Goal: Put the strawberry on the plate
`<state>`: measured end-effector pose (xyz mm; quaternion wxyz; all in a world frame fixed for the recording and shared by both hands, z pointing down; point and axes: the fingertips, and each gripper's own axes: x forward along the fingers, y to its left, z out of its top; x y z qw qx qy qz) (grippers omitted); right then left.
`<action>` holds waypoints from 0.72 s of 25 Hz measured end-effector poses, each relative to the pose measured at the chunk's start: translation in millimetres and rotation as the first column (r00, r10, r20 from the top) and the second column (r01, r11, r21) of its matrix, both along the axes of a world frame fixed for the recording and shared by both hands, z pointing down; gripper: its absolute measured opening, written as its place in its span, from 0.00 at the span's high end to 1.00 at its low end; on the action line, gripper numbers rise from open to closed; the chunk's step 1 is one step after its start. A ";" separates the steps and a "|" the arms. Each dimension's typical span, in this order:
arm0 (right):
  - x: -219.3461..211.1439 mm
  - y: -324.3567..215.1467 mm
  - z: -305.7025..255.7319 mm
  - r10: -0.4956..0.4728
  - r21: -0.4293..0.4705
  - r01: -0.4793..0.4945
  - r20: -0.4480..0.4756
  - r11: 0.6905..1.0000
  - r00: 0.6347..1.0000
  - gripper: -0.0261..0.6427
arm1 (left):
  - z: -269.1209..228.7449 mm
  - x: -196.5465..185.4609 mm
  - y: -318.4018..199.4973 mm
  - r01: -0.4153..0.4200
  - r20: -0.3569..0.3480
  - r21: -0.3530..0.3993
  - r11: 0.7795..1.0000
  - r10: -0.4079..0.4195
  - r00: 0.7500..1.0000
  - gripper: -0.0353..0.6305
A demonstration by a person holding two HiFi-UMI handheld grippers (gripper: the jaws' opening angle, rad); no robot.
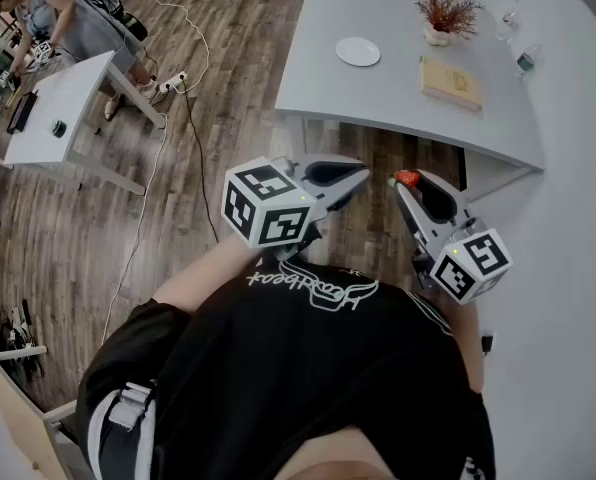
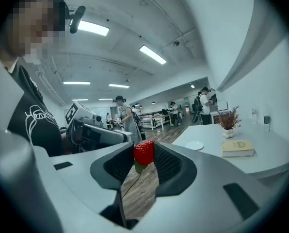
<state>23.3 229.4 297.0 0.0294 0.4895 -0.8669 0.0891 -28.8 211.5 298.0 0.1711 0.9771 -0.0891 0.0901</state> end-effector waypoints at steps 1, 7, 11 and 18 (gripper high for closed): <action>-0.5 1.2 -1.6 -0.002 0.001 0.002 0.000 1.000 1.000 0.78 | -1.0 -0.3 1.4 0.001 0.000 -0.001 1.000 -0.001 1.000 0.94; 2.0 6.1 -4.7 -0.007 0.010 0.007 0.002 1.000 1.000 0.78 | -3.6 0.5 6.6 0.016 -0.001 0.000 1.000 -0.016 1.000 0.94; 6.0 11.3 -10.4 -0.007 0.020 0.007 0.000 1.000 1.000 0.78 | -7.5 3.1 10.9 0.020 -0.009 0.004 1.000 -0.020 1.000 0.94; 15.8 17.9 -14.9 0.004 0.015 -0.005 0.035 1.000 0.999 0.78 | -12.6 9.4 18.2 0.027 -0.018 -0.004 1.000 -0.027 0.999 0.94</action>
